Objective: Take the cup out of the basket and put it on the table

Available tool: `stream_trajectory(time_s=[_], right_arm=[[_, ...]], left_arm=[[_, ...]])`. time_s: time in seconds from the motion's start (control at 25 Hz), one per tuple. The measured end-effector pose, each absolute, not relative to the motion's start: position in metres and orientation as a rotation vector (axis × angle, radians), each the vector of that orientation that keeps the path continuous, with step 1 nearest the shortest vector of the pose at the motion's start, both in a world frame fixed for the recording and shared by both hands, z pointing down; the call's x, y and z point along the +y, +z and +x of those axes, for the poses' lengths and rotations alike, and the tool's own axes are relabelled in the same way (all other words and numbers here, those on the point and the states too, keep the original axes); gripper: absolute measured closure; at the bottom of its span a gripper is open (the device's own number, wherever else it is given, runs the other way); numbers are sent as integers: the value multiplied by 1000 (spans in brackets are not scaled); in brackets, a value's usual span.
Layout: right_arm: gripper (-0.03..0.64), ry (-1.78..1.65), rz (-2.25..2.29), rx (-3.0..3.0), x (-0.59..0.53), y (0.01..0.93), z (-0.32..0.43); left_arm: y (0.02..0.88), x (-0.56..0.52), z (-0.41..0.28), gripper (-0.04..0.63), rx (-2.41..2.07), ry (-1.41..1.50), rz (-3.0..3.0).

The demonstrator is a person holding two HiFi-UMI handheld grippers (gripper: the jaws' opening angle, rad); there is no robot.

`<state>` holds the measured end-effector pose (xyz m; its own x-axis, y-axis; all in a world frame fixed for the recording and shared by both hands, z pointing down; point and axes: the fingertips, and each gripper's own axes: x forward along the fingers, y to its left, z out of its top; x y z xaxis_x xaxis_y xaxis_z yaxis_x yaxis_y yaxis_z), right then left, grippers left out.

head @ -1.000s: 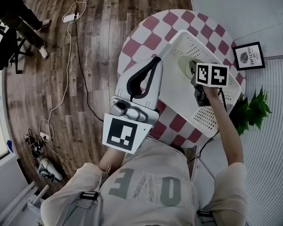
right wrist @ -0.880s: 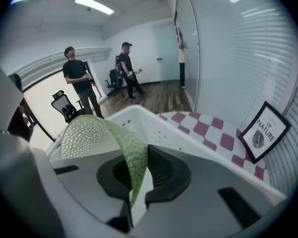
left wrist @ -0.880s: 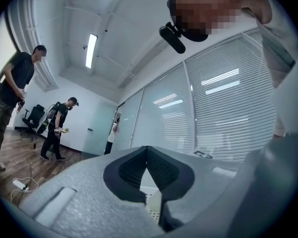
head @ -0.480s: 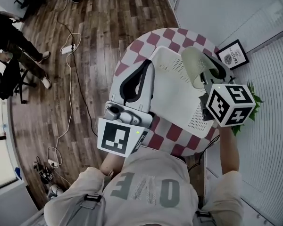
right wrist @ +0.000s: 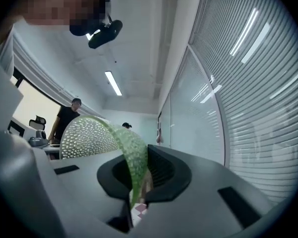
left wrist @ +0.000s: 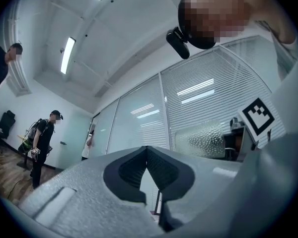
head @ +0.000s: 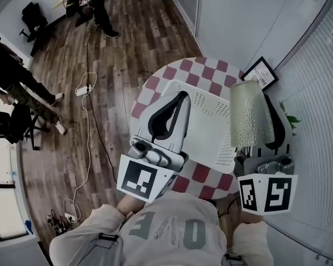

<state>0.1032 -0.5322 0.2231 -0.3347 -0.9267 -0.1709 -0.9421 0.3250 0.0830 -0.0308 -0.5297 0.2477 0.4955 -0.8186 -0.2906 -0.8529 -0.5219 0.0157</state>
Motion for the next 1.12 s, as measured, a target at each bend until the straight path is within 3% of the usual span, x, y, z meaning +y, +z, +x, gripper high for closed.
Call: stream_trajectory(time_s=[0.36, 1.12], right_arm=[[594, 191, -1881, 2309, -498, 249, 131], [594, 215, -1792, 2340, -488, 239, 112]], left_arm=[[248, -523, -8, 589, 1399, 384, -2636], [249, -519, -22, 589, 1432, 411, -2632]])
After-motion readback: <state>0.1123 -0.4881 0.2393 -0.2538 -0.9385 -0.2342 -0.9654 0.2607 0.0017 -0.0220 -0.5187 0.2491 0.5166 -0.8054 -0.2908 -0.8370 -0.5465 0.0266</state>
